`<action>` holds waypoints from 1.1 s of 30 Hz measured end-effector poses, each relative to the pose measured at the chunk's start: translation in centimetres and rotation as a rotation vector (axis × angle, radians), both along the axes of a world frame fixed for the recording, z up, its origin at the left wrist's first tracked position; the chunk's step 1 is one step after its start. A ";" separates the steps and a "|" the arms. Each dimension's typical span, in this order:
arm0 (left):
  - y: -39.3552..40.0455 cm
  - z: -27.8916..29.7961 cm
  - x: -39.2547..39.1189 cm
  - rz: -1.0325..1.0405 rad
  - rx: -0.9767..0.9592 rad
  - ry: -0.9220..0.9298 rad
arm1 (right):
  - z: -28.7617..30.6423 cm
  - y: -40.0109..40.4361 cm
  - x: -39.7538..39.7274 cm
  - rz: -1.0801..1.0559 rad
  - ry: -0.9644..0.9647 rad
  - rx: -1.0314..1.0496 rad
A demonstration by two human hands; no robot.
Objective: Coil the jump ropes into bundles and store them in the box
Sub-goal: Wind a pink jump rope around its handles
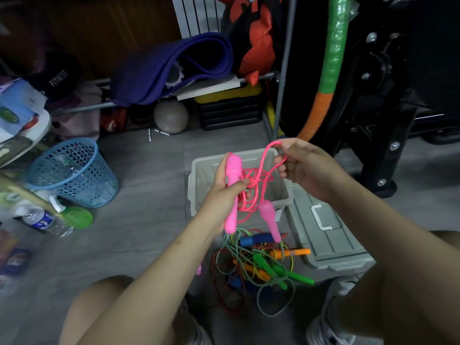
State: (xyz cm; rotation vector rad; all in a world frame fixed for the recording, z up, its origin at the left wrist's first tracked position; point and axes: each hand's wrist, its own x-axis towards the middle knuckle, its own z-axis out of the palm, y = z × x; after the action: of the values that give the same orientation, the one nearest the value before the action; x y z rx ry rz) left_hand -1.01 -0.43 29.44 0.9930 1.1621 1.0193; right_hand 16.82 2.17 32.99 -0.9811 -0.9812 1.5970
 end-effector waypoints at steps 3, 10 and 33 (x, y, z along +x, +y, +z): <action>0.0 -0.1 0.4 0.018 0.051 0.067 | -0.2 -0.1 -0.7 -0.004 -0.033 0.011; -0.4 0.4 0.9 -0.016 0.165 0.113 | -0.1 -0.1 -1.5 0.035 -0.034 0.002; 1.1 -0.2 -0.5 0.120 0.012 -0.069 | -4.0 -2.5 -2.5 -0.005 -0.507 0.207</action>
State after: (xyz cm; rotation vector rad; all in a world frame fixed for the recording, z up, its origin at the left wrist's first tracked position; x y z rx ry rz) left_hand -1.51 0.66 29.29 0.8992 1.1710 1.1486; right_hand 14.31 -0.33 28.97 -1.2674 -1.4530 1.2306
